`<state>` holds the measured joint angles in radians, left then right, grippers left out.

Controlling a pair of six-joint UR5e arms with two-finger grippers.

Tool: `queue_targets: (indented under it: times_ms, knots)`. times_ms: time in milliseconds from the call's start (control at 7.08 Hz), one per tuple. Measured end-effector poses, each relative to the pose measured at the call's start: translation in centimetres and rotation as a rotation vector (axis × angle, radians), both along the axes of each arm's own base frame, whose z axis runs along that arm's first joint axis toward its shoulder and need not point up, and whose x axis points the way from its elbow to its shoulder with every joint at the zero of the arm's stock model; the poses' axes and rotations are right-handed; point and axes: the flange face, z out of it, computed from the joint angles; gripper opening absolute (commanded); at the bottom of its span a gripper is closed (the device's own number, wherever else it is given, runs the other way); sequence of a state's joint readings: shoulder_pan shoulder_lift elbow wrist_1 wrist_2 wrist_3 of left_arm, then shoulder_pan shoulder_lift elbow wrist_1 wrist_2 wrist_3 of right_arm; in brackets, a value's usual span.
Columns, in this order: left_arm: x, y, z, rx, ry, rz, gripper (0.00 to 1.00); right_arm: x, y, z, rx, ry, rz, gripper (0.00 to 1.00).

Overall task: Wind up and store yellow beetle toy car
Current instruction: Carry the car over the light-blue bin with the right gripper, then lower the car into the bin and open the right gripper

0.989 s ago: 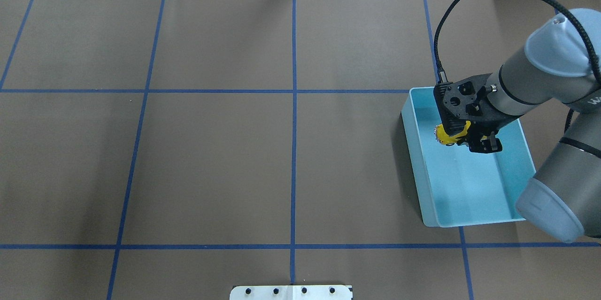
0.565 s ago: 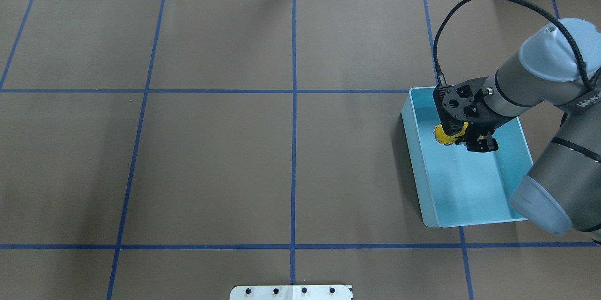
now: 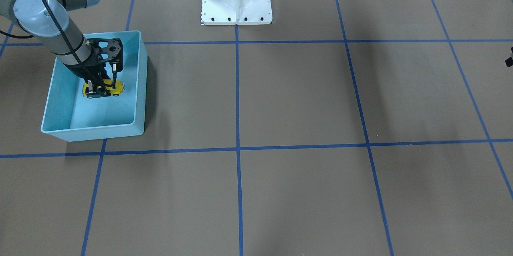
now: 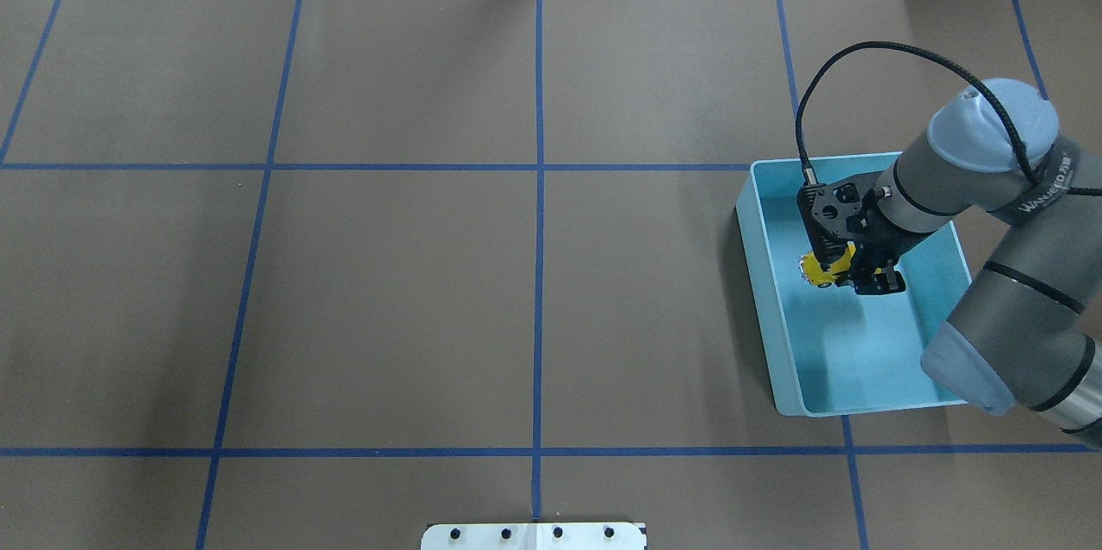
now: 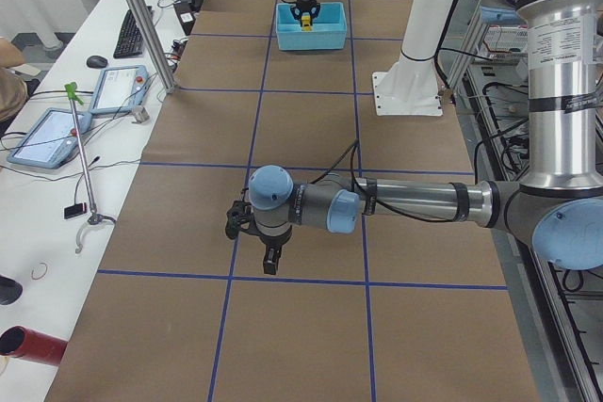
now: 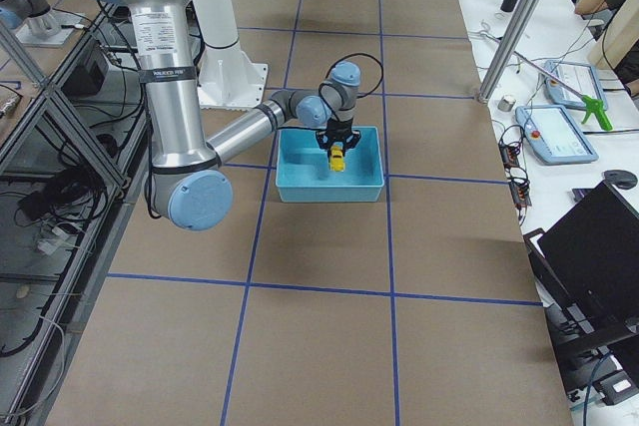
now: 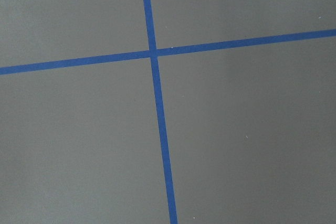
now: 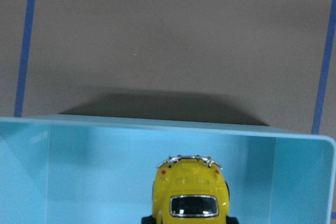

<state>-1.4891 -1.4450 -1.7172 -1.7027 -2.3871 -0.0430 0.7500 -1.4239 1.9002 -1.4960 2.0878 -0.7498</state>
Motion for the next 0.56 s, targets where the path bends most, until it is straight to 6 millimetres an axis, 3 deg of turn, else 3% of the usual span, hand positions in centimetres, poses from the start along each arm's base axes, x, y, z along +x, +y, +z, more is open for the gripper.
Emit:
queue_targets:
  times_ms: [424,565]
  knots:
    - [0.0,0.0,0.0,0.000,-0.002,0.001,1.00,-1.4,1.3,0.7,-0.014,0.007,-0.037,0.00]
    - [0.0,0.0,0.1,-0.001,-0.002,0.001,1.00,-1.8,1.6,0.8,-0.016,0.008,-0.045,0.08]
